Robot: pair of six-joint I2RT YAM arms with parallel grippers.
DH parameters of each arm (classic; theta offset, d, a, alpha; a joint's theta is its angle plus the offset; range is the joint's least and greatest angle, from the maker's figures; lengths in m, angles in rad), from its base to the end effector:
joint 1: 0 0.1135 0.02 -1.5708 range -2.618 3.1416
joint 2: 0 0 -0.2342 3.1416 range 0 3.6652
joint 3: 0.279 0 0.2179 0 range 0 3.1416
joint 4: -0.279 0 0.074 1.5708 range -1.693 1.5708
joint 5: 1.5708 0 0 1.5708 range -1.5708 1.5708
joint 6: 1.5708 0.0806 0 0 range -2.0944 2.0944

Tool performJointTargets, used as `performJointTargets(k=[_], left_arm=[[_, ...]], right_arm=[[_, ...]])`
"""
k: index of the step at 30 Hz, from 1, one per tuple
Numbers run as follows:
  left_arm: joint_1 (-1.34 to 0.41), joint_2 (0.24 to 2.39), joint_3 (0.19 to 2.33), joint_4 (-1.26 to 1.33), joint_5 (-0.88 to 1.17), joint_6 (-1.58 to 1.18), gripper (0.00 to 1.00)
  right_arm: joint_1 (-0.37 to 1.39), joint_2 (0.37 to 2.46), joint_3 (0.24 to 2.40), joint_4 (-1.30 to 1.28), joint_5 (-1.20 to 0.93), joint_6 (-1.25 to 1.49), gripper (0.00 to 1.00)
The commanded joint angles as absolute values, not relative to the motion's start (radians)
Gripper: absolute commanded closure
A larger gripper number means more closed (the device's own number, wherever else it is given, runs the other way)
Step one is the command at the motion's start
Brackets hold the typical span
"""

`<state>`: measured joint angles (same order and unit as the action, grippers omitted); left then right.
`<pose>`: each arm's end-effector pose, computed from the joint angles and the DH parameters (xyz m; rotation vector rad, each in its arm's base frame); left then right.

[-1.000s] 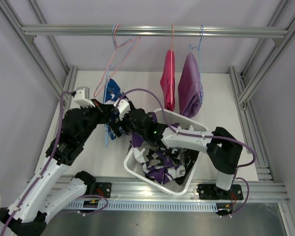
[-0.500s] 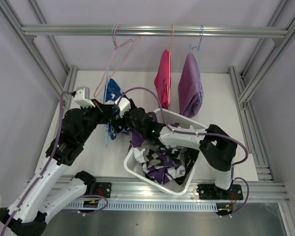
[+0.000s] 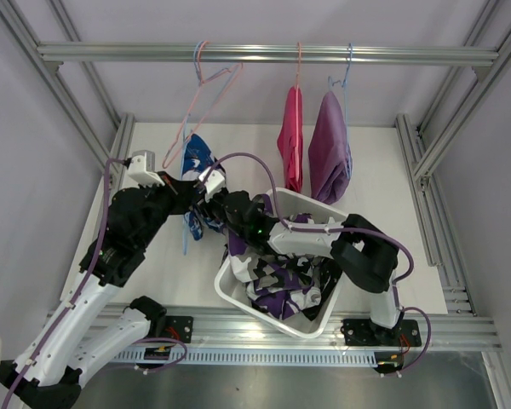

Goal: Remove the trousers from the hanger

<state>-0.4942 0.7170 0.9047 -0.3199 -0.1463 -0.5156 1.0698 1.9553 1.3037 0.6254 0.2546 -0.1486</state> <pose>0.1732 -0.0800 0.3452 -0.1301 1.7368 -0.6249 0.2401 0.3961 0.2473 -0.7554 1.4330 0.5117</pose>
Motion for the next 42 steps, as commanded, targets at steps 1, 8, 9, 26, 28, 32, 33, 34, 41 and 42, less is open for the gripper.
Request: performJointTargets(k=[1, 8, 9, 26, 28, 32, 33, 34, 41, 42], left_arm=[[-0.492, 0.689, 0.928, -0.192, -0.118, -0.506, 0.99], [-0.492, 0.69, 0.927, -0.193, -0.127, -0.502, 0.99], [-0.492, 0.69, 0.927, -0.193, -0.129, -0.502, 1.0], [-0.492, 0.733, 0.95, -0.267, -0.244, -0.509, 1.0], [-0.492, 0.742, 0.954, -0.275, -0.261, -0.505, 1.0], [-0.492, 0.781, 0.95, -0.275, -0.288, -0.505, 0.99], [-0.494, 0.787, 0.945, -0.273, -0.291, -0.503, 1.0], [-0.494, 0.795, 0.946, -0.27, -0.294, -0.499, 0.99], [-0.494, 0.844, 0.943, -0.268, -0.308, -0.491, 1.0], [-0.494, 0.853, 0.943, -0.267, -0.311, -0.486, 1.0]], right_arm=[[1.06, 1.98, 1.308, 0.788, 0.328, -0.169, 0.55], [1.058, 2.005, 1.325, 0.816, 0.344, -0.173, 0.84], [1.06, 2.003, 1.325, 0.818, 0.35, -0.176, 0.87], [1.066, 1.767, 1.4, 0.505, 0.39, -0.18, 1.0], [1.071, 1.743, 1.404, 0.486, 0.391, -0.178, 1.0], [1.095, 1.689, 1.411, 0.462, 0.414, -0.195, 1.0], [1.098, 1.683, 1.413, 0.457, 0.417, -0.198, 1.0], [1.103, 1.675, 1.414, 0.454, 0.42, -0.202, 1.0], [1.121, 1.62, 1.476, 0.404, 0.428, -0.221, 1.0], [1.123, 1.617, 1.497, 0.399, 0.428, -0.224, 1.0]])
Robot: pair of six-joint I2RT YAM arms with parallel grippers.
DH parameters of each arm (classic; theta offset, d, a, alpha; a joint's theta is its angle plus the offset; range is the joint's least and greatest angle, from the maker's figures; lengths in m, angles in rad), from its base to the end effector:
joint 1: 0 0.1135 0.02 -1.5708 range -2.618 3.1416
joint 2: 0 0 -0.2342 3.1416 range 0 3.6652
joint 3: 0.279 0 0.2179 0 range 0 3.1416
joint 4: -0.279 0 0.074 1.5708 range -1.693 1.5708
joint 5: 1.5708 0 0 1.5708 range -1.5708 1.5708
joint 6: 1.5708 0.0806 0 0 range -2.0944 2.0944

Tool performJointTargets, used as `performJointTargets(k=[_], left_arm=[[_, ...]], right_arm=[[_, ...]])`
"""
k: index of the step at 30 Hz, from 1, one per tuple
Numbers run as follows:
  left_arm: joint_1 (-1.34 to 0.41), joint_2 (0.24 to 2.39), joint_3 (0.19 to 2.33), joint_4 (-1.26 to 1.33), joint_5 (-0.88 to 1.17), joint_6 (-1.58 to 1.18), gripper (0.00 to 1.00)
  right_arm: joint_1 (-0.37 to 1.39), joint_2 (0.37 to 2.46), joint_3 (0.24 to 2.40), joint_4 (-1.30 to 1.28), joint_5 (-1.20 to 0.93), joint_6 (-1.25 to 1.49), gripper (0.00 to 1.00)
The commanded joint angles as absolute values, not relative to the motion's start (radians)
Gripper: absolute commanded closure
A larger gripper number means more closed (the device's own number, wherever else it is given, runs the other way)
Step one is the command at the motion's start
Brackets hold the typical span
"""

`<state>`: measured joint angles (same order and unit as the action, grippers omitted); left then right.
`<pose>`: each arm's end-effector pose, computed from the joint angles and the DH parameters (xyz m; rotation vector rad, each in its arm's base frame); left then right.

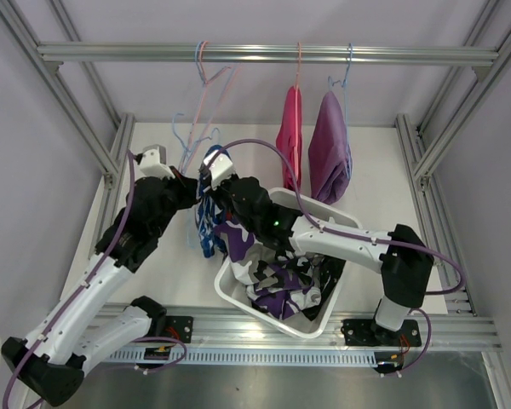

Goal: Remove the trousers from the hanger

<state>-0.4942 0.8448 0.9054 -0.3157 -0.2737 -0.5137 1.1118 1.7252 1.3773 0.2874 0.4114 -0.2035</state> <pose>0.2011 -0.0836 0.3230 -0.2126 1.8285 -0.4622 0.2154 0.3631 0.3210 -0.7328 1.4654 0.3624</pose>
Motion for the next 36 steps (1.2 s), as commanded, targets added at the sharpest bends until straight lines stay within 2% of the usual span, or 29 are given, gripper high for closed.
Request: performJointTargets(k=[1, 12, 17, 36], left_arm=[[-0.494, 0.857, 0.945, -0.267, -0.313, -0.486, 1.0], [-0.515, 0.893, 0.943, -0.268, -0.345, -0.463, 1.0], [-0.522, 0.902, 0.949, -0.275, -0.353, -0.462, 1.0], [-0.543, 0.92, 0.951, -0.279, -0.36, -0.453, 0.99]], right_arm=[[1.124, 1.612, 1.506, 0.39, 0.426, -0.227, 1.0], [1.127, 1.631, 1.637, 0.362, 0.453, -0.271, 1.0], [1.121, 1.683, 1.811, 0.244, 0.459, -0.261, 1.0], [1.121, 1.684, 2.112, 0.034, 0.472, -0.275, 1.0]])
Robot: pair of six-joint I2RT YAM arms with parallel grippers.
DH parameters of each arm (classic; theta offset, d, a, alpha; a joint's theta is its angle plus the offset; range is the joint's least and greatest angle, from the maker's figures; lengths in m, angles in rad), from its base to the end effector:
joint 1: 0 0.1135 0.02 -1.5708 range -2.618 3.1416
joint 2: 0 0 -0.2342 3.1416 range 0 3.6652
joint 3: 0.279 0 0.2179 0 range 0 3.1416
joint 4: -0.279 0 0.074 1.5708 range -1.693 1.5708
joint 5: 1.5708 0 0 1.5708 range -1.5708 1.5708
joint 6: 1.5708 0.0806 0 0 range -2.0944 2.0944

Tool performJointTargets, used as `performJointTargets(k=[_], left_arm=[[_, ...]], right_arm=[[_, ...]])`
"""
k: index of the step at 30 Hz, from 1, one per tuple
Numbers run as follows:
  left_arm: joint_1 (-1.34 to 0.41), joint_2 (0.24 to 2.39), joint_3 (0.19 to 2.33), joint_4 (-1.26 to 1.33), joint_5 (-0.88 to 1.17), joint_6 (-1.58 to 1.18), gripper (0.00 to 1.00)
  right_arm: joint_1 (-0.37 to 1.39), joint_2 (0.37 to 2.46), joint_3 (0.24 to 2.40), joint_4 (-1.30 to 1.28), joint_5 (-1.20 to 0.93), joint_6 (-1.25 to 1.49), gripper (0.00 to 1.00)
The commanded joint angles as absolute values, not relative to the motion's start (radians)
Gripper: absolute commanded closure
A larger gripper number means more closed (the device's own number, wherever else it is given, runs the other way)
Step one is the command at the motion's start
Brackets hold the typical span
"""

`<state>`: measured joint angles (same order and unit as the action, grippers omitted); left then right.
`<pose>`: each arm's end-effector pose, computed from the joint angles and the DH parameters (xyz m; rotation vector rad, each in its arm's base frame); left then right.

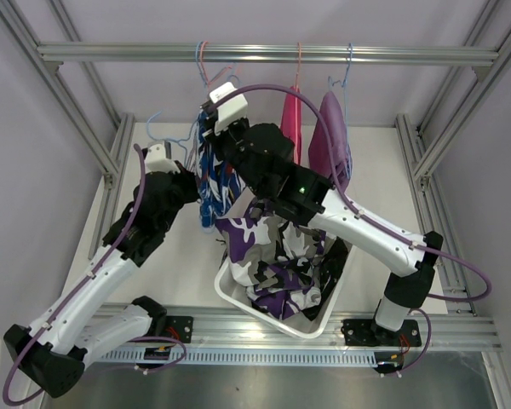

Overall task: Remove the trousers from the hanger
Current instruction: Remove the trousers from the hanger, then place the trousers in the bin.

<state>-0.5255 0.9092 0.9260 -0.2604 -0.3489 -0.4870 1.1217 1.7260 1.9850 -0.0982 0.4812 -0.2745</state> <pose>0.2127 -0.0915 0.3257 -0.2134 1.8053 -0.4052 0.2016 0.3323 0.4798 -0.5829 1.3146 0.3585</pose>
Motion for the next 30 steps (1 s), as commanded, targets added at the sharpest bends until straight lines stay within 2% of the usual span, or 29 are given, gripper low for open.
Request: performJointTargets(k=[1, 12, 21, 30], left_arm=[[-0.545, 0.92, 0.95, -0.281, -0.364, -0.453, 0.99], [-0.551, 0.927, 0.954, -0.285, -0.37, -0.446, 0.99], [-0.561, 0.92, 0.962, -0.287, -0.388, -0.431, 0.99], [-0.566, 0.914, 0.953, -0.279, -0.4, -0.423, 1.0]], right_arm=[[1.12, 1.681, 2.123, 0.022, 0.472, -0.273, 1.0], [1.117, 1.505, 2.085, -0.132, 0.471, -0.273, 1.0], [1.117, 1.214, 1.772, -0.141, 0.506, -0.245, 1.0], [1.121, 0.847, 1.455, -0.267, 0.523, -0.161, 1.0]])
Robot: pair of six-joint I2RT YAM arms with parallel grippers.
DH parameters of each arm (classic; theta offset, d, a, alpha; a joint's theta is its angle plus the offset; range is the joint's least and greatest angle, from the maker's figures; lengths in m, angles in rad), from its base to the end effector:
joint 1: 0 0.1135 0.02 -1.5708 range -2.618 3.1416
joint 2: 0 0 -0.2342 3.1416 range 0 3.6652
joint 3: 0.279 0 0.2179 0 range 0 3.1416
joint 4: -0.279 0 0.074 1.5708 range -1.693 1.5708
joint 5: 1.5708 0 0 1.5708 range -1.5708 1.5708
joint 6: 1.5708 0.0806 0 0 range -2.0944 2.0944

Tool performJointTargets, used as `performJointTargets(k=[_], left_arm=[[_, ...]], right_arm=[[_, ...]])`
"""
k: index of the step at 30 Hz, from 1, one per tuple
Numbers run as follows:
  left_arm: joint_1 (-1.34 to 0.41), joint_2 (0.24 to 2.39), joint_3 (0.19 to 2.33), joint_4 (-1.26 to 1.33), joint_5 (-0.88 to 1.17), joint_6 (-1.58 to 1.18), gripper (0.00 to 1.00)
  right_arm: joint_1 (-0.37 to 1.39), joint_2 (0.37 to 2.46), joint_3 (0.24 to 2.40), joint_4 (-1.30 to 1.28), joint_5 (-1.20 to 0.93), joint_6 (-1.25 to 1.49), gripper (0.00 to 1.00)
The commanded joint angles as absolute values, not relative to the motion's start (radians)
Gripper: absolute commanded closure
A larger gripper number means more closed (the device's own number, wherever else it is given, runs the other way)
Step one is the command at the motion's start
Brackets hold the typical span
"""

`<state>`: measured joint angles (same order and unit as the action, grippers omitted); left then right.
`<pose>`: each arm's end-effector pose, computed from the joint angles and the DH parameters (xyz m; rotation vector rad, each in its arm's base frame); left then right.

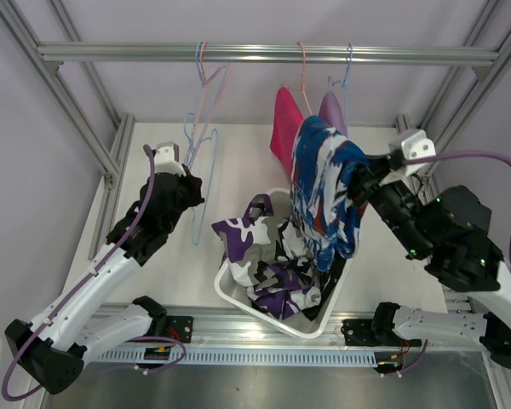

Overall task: Remove the trousers from the hanger
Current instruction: Place the trousers in the bin.

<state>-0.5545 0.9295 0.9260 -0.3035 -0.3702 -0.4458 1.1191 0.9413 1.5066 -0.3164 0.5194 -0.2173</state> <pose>0.2124 -0.0972 0.3154 -0.1530 1.8644 -0.3461 0.1086 0.1322 0.5012 -0.4546 1.2895 0.4157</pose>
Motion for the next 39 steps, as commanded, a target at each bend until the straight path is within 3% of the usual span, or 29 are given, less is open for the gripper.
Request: performJointTargets(k=[1, 14, 30, 39], left_arm=[[-0.566, 0.916, 0.951, -0.278, -0.4, -0.423, 1.0], [-0.63, 0.91, 0.95, -0.272, -0.445, -0.393, 1.0], [-0.64, 0.9, 0.954, -0.273, -0.422, -0.396, 1.0], [-0.644, 0.894, 0.954, -0.272, -0.425, -0.394, 1.0]], right_arm=[[1.12, 0.816, 1.431, -0.299, 0.509, -0.157, 1.0], [1.12, 0.522, 1.171, -0.466, 0.491, -0.064, 1.0], [1.126, 0.506, 1.388, -0.595, 0.634, -0.169, 1.0], [1.131, 0.551, 1.325, -0.517, 0.563, -0.153, 1.0]])
